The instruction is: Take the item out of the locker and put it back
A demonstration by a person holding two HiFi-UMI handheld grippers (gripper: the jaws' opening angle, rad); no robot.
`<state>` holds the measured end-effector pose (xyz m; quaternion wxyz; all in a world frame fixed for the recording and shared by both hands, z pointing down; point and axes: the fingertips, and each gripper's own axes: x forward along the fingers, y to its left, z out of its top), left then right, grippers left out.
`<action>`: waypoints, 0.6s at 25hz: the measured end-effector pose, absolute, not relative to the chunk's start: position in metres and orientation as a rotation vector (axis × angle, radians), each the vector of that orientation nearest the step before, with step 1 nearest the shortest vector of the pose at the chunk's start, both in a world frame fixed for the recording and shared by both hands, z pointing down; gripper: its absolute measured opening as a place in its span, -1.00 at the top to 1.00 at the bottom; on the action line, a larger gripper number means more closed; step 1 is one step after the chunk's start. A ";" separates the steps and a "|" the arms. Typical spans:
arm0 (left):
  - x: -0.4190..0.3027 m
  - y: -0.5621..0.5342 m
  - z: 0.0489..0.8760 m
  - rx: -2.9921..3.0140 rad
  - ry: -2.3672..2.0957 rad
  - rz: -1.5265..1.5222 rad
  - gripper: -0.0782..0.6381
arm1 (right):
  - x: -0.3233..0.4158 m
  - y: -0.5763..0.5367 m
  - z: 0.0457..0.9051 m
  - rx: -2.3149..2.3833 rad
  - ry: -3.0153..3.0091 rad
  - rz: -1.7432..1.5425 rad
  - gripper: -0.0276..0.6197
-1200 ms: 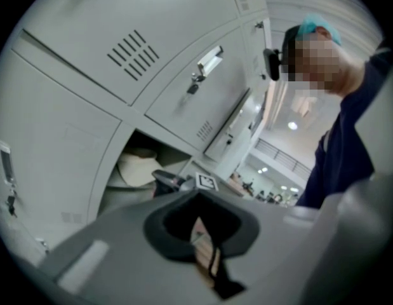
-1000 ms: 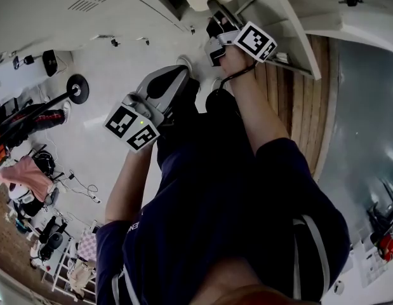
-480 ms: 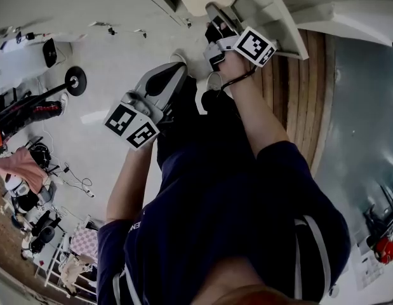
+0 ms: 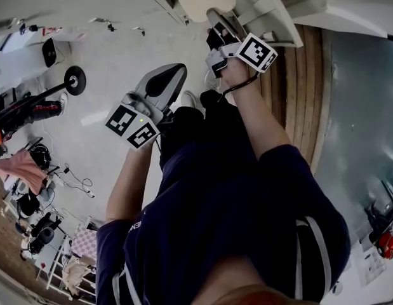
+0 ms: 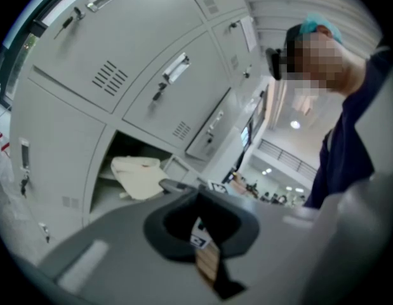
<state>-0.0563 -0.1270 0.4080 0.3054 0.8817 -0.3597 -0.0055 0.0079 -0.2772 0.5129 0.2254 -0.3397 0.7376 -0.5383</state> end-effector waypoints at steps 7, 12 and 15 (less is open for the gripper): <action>-0.060 -0.095 0.400 2.358 -0.902 -0.022 0.77 | 0.019 -0.238 0.494 -0.970 2.048 -1.443 0.85; -0.062 -0.063 0.387 2.394 -0.844 -0.015 0.77 | 0.028 -0.192 0.465 -1.008 2.095 -1.370 0.85; -0.067 -0.045 0.379 2.422 -0.818 -0.014 0.77 | 0.024 -0.165 0.453 -1.002 2.090 -1.360 0.85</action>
